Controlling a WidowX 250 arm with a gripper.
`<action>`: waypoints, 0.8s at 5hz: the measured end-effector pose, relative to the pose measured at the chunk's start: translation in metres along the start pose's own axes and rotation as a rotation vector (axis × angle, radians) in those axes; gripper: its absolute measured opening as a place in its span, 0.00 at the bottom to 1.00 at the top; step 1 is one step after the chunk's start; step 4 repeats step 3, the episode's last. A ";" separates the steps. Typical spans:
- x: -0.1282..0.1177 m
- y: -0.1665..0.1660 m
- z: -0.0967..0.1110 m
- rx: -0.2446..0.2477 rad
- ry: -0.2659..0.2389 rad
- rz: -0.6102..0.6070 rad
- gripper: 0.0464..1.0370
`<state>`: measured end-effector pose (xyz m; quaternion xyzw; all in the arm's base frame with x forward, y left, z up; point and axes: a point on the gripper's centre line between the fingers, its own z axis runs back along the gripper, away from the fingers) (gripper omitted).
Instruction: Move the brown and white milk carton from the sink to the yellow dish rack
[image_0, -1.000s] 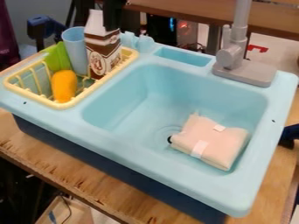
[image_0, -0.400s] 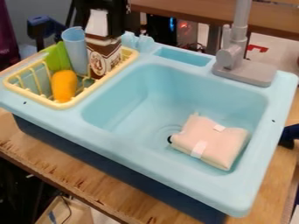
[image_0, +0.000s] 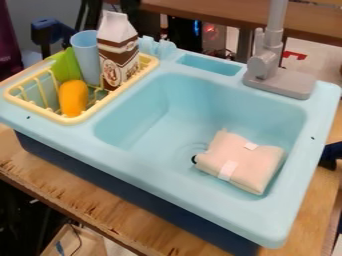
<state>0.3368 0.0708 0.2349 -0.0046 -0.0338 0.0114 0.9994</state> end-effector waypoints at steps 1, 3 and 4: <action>-0.018 -0.018 0.008 -0.011 0.063 0.027 0.97; -0.063 -0.098 0.010 -0.021 0.086 -0.135 0.97; -0.063 -0.098 0.010 -0.021 0.086 -0.135 0.97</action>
